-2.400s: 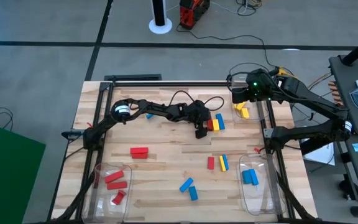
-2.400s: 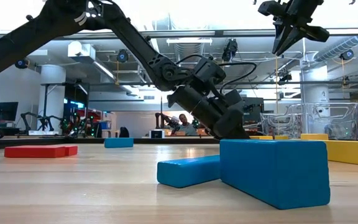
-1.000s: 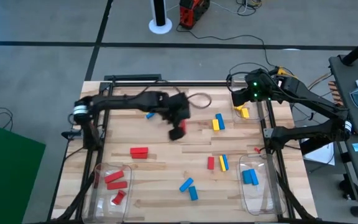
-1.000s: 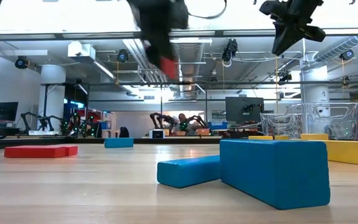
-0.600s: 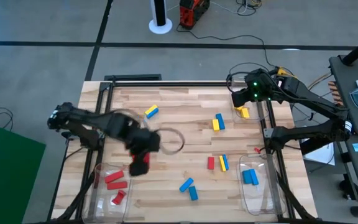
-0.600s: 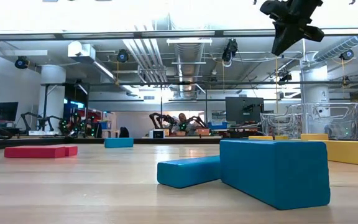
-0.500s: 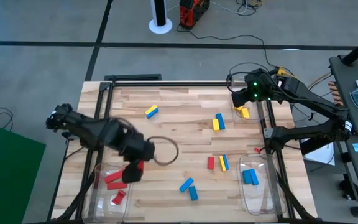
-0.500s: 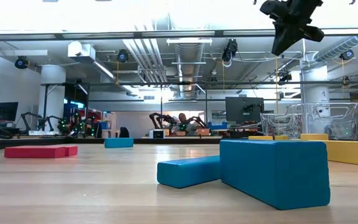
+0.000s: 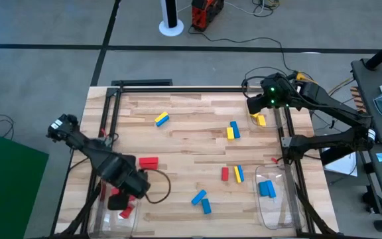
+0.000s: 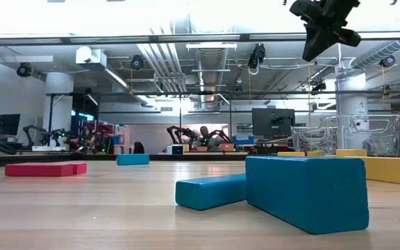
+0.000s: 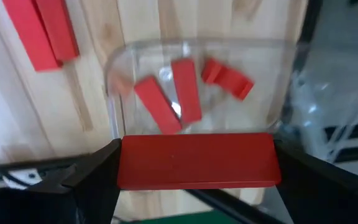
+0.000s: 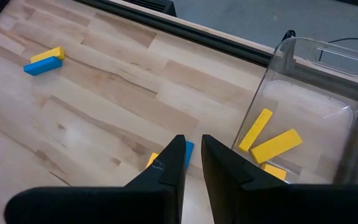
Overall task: Sort blocks
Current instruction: Put the red block into the bottom left transparent bin
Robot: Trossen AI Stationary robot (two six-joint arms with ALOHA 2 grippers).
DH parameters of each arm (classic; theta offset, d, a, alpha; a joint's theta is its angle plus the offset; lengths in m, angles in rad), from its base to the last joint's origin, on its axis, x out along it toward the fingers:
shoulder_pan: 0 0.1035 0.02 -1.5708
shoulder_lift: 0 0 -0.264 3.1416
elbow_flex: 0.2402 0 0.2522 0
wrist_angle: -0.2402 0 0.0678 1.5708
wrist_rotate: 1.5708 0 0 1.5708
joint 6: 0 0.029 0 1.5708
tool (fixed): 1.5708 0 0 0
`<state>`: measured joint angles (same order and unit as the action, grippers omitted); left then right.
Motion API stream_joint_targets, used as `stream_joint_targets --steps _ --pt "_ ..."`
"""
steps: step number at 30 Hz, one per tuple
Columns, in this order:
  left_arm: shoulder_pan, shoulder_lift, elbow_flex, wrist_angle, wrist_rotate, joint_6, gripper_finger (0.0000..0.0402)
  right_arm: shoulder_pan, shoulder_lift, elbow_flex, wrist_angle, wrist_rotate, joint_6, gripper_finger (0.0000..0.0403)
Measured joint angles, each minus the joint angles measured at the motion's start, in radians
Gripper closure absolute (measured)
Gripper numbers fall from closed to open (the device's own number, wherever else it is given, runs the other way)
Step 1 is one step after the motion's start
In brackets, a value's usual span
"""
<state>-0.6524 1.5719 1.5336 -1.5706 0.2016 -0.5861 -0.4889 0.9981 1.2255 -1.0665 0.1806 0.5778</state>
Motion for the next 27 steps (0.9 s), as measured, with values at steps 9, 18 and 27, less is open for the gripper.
stream_joint_targets --steps 9,18,27 --pt "-0.123 0.000 -0.219 0.154 0.110 -0.063 0.0063 0.000 0.000 0.000 0.002 0.000 -0.003 0.0360" --pt "-0.232 0.001 -0.323 0.338 0.157 -0.214 0.0063 0.000 0.000 -0.002 0.002 0.000 -0.003 0.0360" --pt "-0.277 0.003 -0.317 0.369 0.158 -0.315 0.0030 0.000 0.000 -0.003 0.003 0.000 -0.003 0.0360"
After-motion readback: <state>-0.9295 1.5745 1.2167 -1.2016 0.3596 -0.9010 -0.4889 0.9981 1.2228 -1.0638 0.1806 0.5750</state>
